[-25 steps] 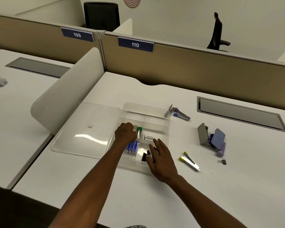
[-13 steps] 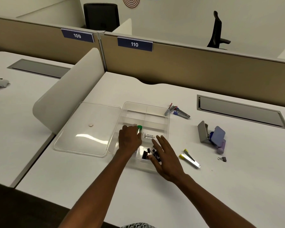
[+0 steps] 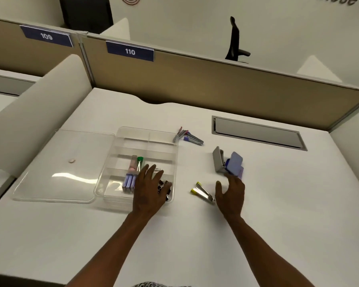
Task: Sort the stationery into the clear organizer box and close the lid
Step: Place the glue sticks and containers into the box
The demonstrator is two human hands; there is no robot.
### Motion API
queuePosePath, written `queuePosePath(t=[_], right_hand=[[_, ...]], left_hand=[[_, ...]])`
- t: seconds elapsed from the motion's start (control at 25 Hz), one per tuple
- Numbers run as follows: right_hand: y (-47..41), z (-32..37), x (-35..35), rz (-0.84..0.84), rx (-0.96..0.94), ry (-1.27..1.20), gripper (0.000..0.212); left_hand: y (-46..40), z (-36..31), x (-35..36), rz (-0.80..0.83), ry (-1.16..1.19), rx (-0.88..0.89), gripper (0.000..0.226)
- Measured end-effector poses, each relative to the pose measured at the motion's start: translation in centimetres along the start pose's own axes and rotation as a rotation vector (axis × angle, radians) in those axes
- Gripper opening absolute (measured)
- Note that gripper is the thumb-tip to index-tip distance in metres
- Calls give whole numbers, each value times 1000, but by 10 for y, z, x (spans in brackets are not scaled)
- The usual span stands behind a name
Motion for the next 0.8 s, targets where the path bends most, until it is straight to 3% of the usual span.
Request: queuePosePath(t=[0.08,0.16,0.32,0.44,0.64,0.8], right_hand=[[-15,-11,-9,-25,128,18,44],[-28,-22,-15,54,228,87,46],[-37,-35,-17,180,220,207,43],[-36,-39,-20,69,183,155,33],[-26,-19,-28,-221,213,-160,27],[-8,22,-26,-236,188,-340,14]], left_hand=[[-3,1,2,28,-1,-8,50],[-4,1,4,48,5,-12,51],[-3,3,6,49,22,-21,51],[-3,1,4,25,71,-3,46],[-3,-6,-4,-38,188,30,38],[-6,-27,-9,-45,249,53,38]])
Point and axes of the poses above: each hand's wrist, its own y-axis away from the middle knuckle, its own x-axis out of the palm, z = x × y, the point moved 1 cm from there along -y, towards the middle knuckle, and after that the axes turned 11 degrees about x, right-handed, at the moved point
